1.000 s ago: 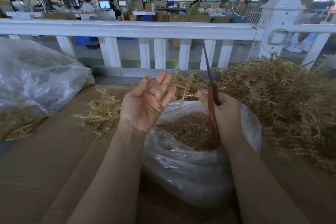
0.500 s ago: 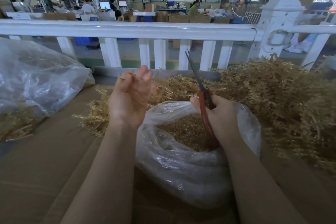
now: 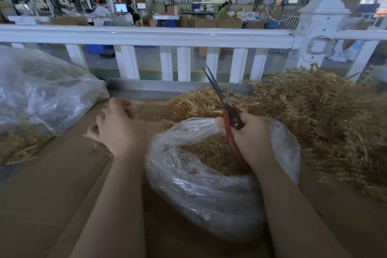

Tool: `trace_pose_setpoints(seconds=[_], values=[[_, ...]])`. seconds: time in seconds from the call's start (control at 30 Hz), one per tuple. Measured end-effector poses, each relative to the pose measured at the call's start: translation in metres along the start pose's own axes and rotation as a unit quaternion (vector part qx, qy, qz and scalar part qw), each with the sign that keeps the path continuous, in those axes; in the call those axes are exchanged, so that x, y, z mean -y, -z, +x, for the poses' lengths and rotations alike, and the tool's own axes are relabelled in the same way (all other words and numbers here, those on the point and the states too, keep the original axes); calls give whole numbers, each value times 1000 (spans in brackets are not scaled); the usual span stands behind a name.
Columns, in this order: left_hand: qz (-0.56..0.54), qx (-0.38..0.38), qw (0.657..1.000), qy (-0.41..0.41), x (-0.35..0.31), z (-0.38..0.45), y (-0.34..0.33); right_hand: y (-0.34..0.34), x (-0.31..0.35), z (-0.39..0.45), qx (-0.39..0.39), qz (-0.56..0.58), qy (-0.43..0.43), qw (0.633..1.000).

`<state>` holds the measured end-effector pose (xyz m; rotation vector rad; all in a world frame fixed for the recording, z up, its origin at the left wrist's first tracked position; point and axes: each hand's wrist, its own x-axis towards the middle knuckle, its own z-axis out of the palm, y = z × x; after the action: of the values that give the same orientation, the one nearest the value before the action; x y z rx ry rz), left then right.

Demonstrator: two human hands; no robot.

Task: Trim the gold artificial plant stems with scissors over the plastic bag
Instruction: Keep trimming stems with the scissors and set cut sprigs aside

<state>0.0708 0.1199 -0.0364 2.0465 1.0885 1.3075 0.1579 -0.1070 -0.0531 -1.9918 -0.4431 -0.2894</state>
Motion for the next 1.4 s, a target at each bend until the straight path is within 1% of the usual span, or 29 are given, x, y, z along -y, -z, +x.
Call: trace_pose_setpoints(seconds=[0.03, 0.1, 0.2, 0.23, 0.27, 0.3, 0.33, 0.43, 0.53, 0.6, 0.63, 0.67, 0.7, 0.77, 0.8, 0.83, 0.87, 0.9, 0.93, 1.0, 1.03, 1.07, 1.1, 1.17, 1.33, 1.4], values=[[28, 4, 999, -14, 0, -2, 0, 0, 0, 0, 0, -1, 0, 1000], [50, -20, 998, -40, 1, -4, 3, 0, 0, 1, 1, 0, -1, 1000], [31, -111, 991, -63, -4, -2, 8, 0, 0, 1, 3, -4, -5, 1000], [25, -133, 988, -70, -5, -1, 9, -1, 0, 1, 4, -5, -8, 1000], [27, -140, 987, -77, -5, 0, 10, -1, -1, 1, 4, -6, -9, 1000], [36, -125, 988, -83, -4, 0, 10, 0, -1, 1, 4, -8, -9, 1000], [48, -92, 991, -84, -2, 0, 9, 0, 0, 1, 4, -10, -8, 1000], [92, 32, 993, -62, 5, 0, 2, 1, 2, 0, 4, -14, -5, 1000], [174, 126, 975, -53, 8, 0, -2, 1, 2, 1, 7, -17, -6, 1000], [201, 170, 963, -50, 10, 0, -4, 1, 3, 0, 15, -13, -13, 1000], [211, 177, 960, -53, 8, -1, -5, 1, 3, 0, 17, -14, -15, 1000], [215, 166, 960, -64, 6, -1, -5, 1, 3, 0, 19, -18, -14, 1000], [207, 138, 965, -86, 3, -2, -4, 1, 2, 0, 20, -22, -13, 999], [153, 70, 973, -156, -4, -5, -2, 1, 2, 0, 25, -25, -13, 999], [113, 60, 972, -197, -8, -5, -1, 1, 2, 0, 27, -24, -15, 999], [73, 73, 967, -234, -12, -7, -2, 1, 2, 0, 27, -23, -16, 999], [41, 115, 958, -258, -15, -10, -4, 1, 1, 0, 26, -24, -16, 999], [26, 178, 947, -267, -18, -14, -7, 1, 1, 0, 26, -26, -16, 999], [33, 252, 931, -262, -18, -18, -12, 1, 1, 0, 26, -27, -15, 999], [111, 373, 891, -234, -15, -25, -24, 1, 1, 0, 29, -27, -17, 999], [156, 408, 873, -217, -14, -26, -29, 1, 0, 0, 32, -28, -18, 999], [186, 426, 863, -200, -13, -26, -32, 0, 0, 0, 34, -30, -20, 999], [205, 431, 858, -191, -13, -25, -33, 0, 0, 1, 35, -32, -21, 999], [224, 417, 860, -191, -13, -22, -33, 0, 0, 1, 34, -34, -24, 999], [200, 374, 891, -159, -14, -24, -31, 0, 2, 0, 35, -37, -29, 998], [201, 365, 898, -142, -11, -23, -32, 0, 2, 0, 36, -34, -29, 998]])
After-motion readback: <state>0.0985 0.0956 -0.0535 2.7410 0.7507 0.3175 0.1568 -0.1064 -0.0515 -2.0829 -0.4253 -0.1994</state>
